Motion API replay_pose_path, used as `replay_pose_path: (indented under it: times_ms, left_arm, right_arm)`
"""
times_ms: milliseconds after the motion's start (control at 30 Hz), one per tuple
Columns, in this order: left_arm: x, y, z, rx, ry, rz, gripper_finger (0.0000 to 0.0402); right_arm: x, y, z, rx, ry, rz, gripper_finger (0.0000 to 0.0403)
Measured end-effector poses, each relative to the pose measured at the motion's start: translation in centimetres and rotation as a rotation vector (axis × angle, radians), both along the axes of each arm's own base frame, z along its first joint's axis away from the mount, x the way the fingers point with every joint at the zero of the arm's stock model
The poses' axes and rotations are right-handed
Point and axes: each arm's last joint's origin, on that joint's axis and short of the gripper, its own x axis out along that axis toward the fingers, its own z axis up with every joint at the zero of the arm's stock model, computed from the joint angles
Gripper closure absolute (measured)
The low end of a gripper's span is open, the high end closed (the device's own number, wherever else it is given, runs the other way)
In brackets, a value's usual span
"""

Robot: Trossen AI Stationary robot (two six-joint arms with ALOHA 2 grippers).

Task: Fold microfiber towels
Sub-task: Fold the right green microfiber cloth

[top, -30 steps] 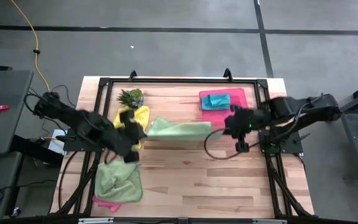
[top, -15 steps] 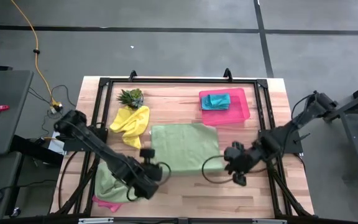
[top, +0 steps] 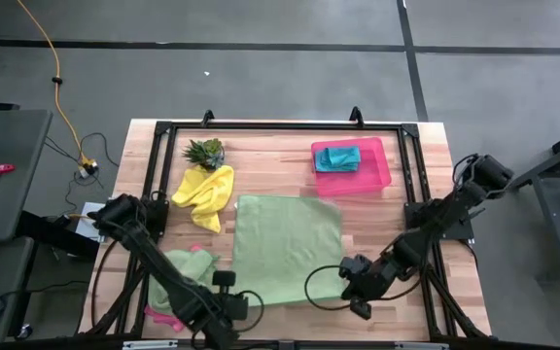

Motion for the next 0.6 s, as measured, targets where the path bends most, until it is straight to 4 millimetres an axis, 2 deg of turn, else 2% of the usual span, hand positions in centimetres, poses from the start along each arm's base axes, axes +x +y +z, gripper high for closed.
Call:
replay_pose_path:
  times_ms: [267, 600]
  left_arm:
    - [-0.9, -1.2, 0.0, -0.082, 0.042, 0.045, 0.0401]
    - [0.2, -1.5, 0.2, -0.216, 0.018, 0.002, 0.0401]
  right_arm:
    - [1.0, 1.4, -0.1, 0.157, -0.043, -0.049, 0.0403]
    - [-0.6, 3.4, 0.2, 0.257, 0.007, -0.018, 0.0403]
